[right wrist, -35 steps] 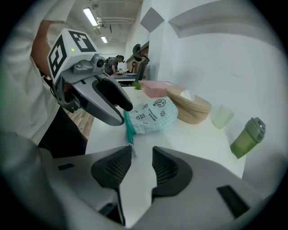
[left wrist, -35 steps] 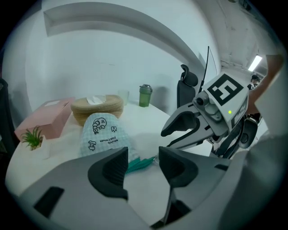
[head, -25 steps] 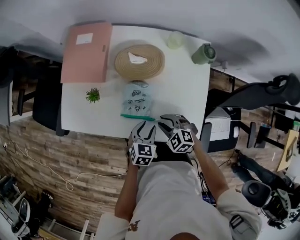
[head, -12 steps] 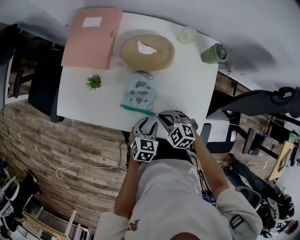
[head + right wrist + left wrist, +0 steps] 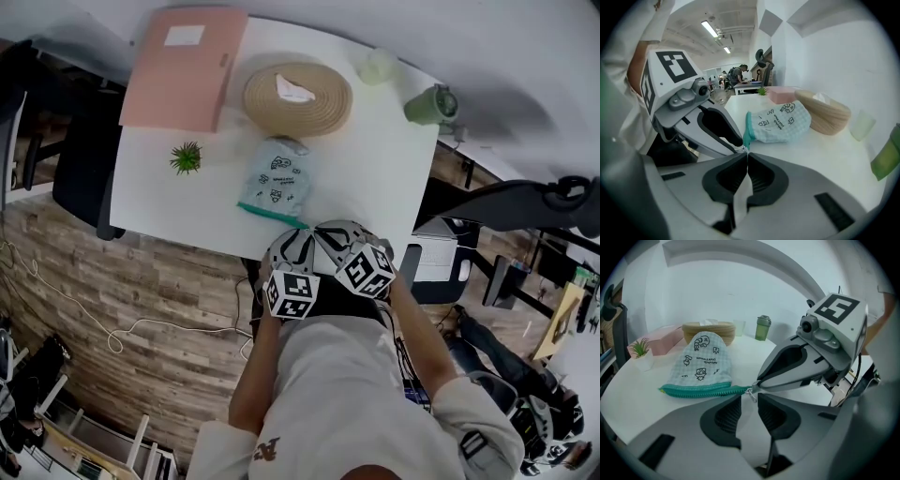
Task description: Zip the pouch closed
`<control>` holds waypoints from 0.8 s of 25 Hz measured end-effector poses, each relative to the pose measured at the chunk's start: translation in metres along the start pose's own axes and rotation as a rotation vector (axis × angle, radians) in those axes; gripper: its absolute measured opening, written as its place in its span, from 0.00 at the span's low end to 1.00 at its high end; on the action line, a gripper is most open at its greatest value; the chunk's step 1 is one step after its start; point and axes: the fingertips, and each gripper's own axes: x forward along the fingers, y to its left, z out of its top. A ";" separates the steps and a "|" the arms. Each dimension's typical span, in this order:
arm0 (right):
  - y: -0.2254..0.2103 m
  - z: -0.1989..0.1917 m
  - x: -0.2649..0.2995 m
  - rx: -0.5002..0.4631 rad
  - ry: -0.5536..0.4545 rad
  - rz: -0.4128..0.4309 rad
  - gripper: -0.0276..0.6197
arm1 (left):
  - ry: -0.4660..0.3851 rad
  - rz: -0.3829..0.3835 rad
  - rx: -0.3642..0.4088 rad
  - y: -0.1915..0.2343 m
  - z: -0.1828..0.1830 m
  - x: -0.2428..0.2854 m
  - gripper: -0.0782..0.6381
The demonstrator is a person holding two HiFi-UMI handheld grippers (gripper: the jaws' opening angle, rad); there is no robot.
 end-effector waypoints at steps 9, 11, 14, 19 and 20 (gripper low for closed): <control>0.001 -0.003 -0.001 0.006 -0.001 -0.010 0.05 | 0.001 0.029 0.049 0.001 0.003 -0.001 0.12; 0.000 -0.004 0.000 0.005 0.005 -0.015 0.05 | 0.006 0.021 0.061 0.001 0.003 0.001 0.12; -0.001 -0.006 0.002 0.002 0.017 -0.025 0.05 | 0.008 0.010 0.062 0.001 0.003 0.001 0.11; -0.003 -0.009 0.001 0.008 0.026 -0.035 0.05 | 0.011 0.006 0.060 0.002 0.004 0.000 0.11; -0.003 -0.009 0.002 0.008 0.027 -0.036 0.05 | 0.012 0.006 0.060 0.002 0.004 0.001 0.11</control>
